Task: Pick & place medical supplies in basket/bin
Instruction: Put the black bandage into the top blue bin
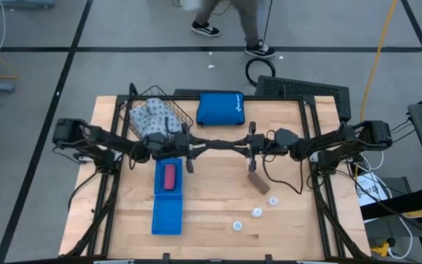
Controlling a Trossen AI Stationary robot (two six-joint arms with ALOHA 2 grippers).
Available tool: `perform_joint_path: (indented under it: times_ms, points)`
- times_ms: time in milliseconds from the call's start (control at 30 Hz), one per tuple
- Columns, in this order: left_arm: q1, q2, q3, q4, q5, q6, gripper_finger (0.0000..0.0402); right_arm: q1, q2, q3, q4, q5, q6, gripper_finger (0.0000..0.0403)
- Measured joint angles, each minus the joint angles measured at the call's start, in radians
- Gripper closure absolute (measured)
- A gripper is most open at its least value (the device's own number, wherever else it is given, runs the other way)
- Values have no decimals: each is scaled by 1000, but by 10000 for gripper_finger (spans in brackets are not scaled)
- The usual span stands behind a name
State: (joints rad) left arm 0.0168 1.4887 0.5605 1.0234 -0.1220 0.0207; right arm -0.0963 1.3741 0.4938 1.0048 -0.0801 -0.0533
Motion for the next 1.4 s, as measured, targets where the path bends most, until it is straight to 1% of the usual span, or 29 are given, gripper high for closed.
perform_joint_path:
  times_ms: [33,100,167,233,300,400,467,533,633,767,867,1167,1300,1400]
  points:
    - [-2,-35,28,-121,-28,0,302,0,-1,0,-4,0,6,375]
    - [-2,-103,112,-429,-90,0,281,-1,0,0,-18,6,10,375]
    - [-1,-138,226,-760,-136,-1,259,-2,1,-2,-29,12,10,375]
    - [-2,-149,349,-1039,-155,-16,238,-3,1,-2,-31,9,8,375]
    - [-1,-146,472,-1236,-154,-46,219,-9,1,-1,-34,0,8,375]
    - [9,-103,670,-1473,-90,-87,198,-14,1,-2,-59,-10,16,375]
    - [13,-41,795,-1652,-62,-92,190,-15,1,-2,-57,-11,18,375]
    - [9,42,905,-1792,-58,-52,184,-15,1,-2,-59,-8,18,375]
    - [0,158,1021,-1887,-54,33,182,-15,1,-2,-69,-7,18,374]
    - [-9,276,1129,-1891,-62,129,187,-15,1,-2,-80,-6,19,374]
    - [-8,331,1173,-1895,-70,180,187,-15,1,-2,-83,-3,19,374]
    - [14,389,1186,-1880,-46,188,195,-15,1,-2,-92,-3,18,374]
    - [33,395,1186,-1863,28,190,205,-15,1,-2,-98,-3,18,374]
    - [43,403,1184,-1844,41,190,222,-15,1,-2,-106,-2,17,374]
